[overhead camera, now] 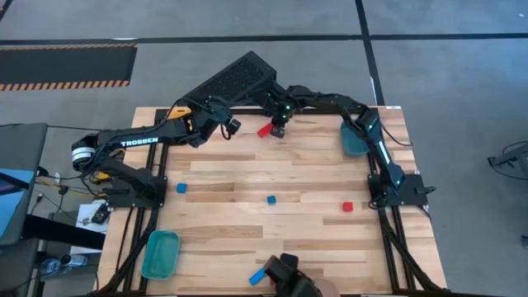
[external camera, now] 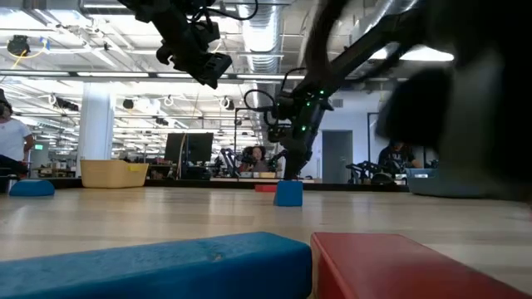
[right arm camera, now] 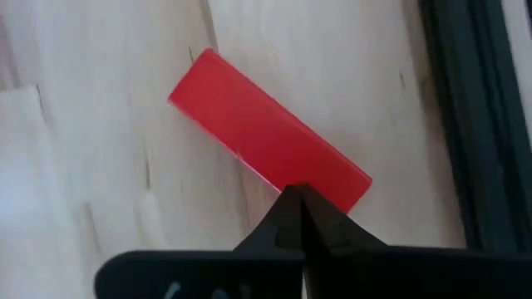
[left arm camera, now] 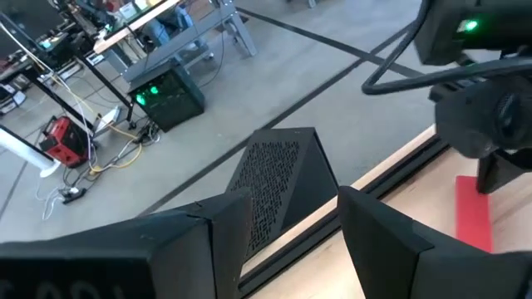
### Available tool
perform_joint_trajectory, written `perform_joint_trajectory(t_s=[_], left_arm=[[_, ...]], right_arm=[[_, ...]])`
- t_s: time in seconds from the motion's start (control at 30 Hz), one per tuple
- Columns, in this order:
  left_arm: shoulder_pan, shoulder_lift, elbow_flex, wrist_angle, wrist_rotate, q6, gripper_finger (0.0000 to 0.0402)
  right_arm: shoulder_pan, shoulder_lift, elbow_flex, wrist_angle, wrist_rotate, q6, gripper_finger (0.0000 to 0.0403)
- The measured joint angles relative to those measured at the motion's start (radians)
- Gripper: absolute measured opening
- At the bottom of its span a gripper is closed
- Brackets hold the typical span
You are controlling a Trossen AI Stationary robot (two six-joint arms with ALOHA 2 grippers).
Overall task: Sort & place blocks by color
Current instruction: Put the top left red block into the dark blue bin
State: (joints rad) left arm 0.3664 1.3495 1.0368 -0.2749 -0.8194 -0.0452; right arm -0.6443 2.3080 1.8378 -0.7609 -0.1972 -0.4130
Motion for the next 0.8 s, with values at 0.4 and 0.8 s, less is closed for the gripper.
perform_joint_trajectory(t_s=[0.4, 0.8], left_arm=[[0.0, 0.0, -0.001, -0.008, -0.005, 0.0, 0.0174], [0.0, 0.0, -0.001, -0.02, -0.027, 0.008, 0.0174]], right_arm=[[0.003, 0.033, 0.032, -0.281, -0.085, 0.019, 0.0004], [0.062, -0.065, 0.032, -0.1, -0.064, 0.044, 0.0004]])
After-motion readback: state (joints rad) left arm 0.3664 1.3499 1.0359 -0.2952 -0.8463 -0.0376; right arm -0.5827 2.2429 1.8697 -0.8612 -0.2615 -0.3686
